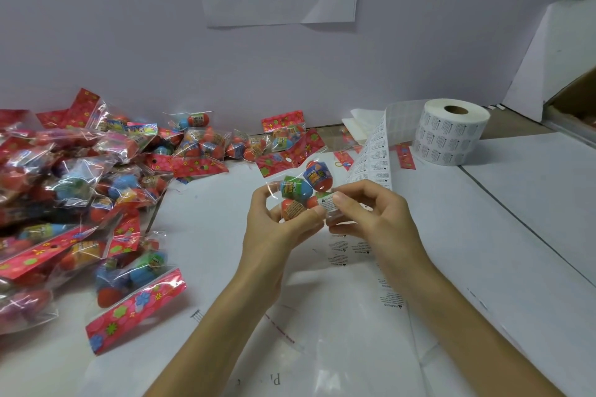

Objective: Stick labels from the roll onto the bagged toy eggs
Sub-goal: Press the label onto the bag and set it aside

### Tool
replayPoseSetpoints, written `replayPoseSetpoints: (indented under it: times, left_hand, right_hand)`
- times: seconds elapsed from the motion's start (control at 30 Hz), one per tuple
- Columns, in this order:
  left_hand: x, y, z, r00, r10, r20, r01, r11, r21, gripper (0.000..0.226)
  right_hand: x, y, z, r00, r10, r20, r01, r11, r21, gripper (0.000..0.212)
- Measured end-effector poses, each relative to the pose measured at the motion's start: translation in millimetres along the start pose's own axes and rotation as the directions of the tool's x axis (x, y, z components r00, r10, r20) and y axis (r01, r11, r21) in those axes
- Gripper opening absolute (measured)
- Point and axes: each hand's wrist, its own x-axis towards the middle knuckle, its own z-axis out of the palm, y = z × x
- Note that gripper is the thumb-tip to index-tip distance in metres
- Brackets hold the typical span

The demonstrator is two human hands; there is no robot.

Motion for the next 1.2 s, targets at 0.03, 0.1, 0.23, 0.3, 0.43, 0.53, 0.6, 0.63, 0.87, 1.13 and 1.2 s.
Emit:
replayPoseSetpoints:
  times: [0.03,0.1,0.23,0.3,0.43,0.53,0.6,0.63,0.87,1.13,1.2]
  left_hand:
    - [-0.7,0.8,0.4,1.000,-0.003,0.002,0.003,1.000,-0.012,0.080]
    - [-1.6,2.1,1.0,1.000,0.003,-0.015,-0.003,1.000,-0.009,0.086]
    - [-1.8,2.2,-0.3,0.998,0.035,-0.052,-0.033,0.999,0.034,0.069]
    - [-1.5,1.7,-1.3,0.997,0.048,-0.053,-0.046,0.998,0.043,0.064]
    - [-1.0,-0.3,0.3,0.997,0.048,-0.053,-0.045,0.998,0.050,0.061]
    - [0.9,-1.1,-0.1,0.997,0.049,-0.063,-0.045,0.997,0.056,0.058]
    - [1.7,-1.1,-0.8,0.997,0.044,-0.063,-0.041,0.998,0.057,0.056]
    - [2.1,-1.1,-1.4,0.997,0.042,-0.062,-0.038,0.998,0.057,0.056]
    - [3.6,-0.1,-2.5,0.998,0.031,-0.062,-0.029,0.999,0.041,0.055]
    - [0.3,-2.1,-1.2,0.996,0.048,-0.069,-0.046,0.998,0.032,0.053]
    - [0.0,-1.8,-1.5,0.997,0.048,-0.066,-0.046,0.998,0.044,0.055]
  right_hand:
    - [-0.2,-0.6,0.1,1.000,-0.011,-0.001,0.011,1.000,-0.010,0.006]
    - [-0.3,-1.4,0.3,1.000,-0.017,0.007,0.017,1.000,-0.016,0.005]
    - [-1.5,-1.6,3.2,0.999,-0.010,0.044,0.012,0.999,-0.038,0.006]
    - [-1.6,-0.5,3.9,0.999,-0.012,0.032,0.014,0.998,-0.060,0.012]
    - [-0.8,0.5,1.9,1.000,0.000,0.007,0.000,0.999,-0.048,0.008]
    - [-1.0,-0.8,0.7,0.999,0.028,0.020,-0.028,1.000,-0.007,0.004]
    - [-0.9,-2.3,-0.1,0.998,0.053,0.024,-0.054,0.998,0.023,0.004]
    - [-0.7,-3.1,-0.2,0.998,0.063,0.024,-0.063,0.997,0.034,0.005]
    - [0.4,-3.4,-0.3,0.994,0.100,0.040,-0.103,0.993,0.058,0.007]
    - [0.1,1.2,1.7,0.998,0.063,0.009,-0.063,0.996,-0.068,0.018]
    - [0.4,1.5,1.5,0.999,0.041,0.002,-0.041,0.994,-0.105,0.020]
